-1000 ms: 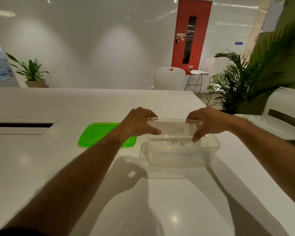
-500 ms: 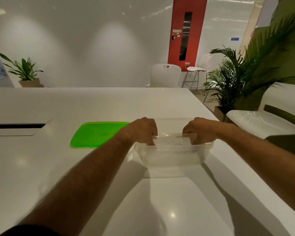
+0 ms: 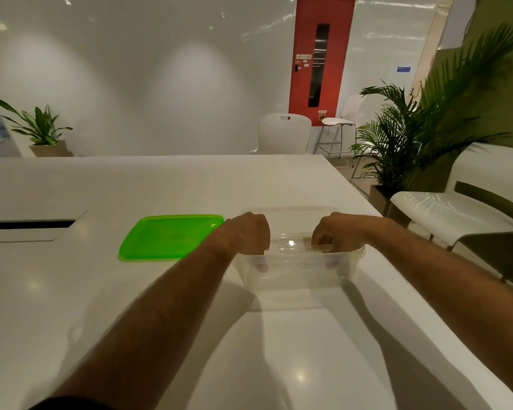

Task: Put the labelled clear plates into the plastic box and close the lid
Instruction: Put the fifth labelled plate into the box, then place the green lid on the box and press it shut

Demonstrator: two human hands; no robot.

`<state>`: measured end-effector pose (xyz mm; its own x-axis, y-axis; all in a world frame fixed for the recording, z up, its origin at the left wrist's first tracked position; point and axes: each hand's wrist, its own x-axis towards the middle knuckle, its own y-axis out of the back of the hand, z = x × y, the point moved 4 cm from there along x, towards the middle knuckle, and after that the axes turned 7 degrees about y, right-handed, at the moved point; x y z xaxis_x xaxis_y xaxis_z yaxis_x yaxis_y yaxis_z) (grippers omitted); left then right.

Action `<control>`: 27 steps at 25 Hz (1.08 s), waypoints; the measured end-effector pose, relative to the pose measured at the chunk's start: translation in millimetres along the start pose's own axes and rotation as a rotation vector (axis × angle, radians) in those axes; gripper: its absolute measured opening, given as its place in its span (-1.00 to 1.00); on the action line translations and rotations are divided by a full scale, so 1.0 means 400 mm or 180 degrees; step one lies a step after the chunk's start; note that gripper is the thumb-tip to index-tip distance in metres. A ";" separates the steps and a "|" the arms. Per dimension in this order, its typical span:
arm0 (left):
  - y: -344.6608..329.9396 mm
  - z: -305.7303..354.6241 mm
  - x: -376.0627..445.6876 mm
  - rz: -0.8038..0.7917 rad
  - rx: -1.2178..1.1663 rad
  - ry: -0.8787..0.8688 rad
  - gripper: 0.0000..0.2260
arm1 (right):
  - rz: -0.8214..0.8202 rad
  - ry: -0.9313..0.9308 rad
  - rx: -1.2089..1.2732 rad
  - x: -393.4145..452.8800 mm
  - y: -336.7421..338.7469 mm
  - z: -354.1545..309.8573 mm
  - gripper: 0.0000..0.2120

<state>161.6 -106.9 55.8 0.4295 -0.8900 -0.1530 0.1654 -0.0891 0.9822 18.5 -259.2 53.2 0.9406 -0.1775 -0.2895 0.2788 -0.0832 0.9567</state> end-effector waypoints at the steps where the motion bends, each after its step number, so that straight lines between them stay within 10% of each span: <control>1: 0.002 -0.008 -0.005 0.0107 -0.0215 -0.0007 -0.65 | 0.0134 0.0016 0.0168 -0.009 0.004 -0.001 -0.58; 8: -0.017 -0.086 -0.069 0.1701 -0.3142 0.0472 -0.37 | 0.2611 -0.0814 0.3092 -0.096 -0.002 0.060 -0.11; 14: -0.161 -0.087 -0.034 0.0870 -0.4771 0.0722 -0.07 | 0.2387 -0.1321 0.5374 -0.111 -0.121 0.025 -0.17; 27: -0.173 -0.098 -0.138 0.0303 -0.6051 0.0355 -0.07 | 0.2294 -0.0743 0.5841 -0.187 -0.083 -0.165 -0.35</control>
<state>161.2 -33.9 -8.1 0.5290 -0.8260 -0.1949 0.7248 0.5592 -0.4024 -48.3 -178.2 44.9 0.6865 -0.7232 -0.0750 -0.7152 -0.6530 -0.2491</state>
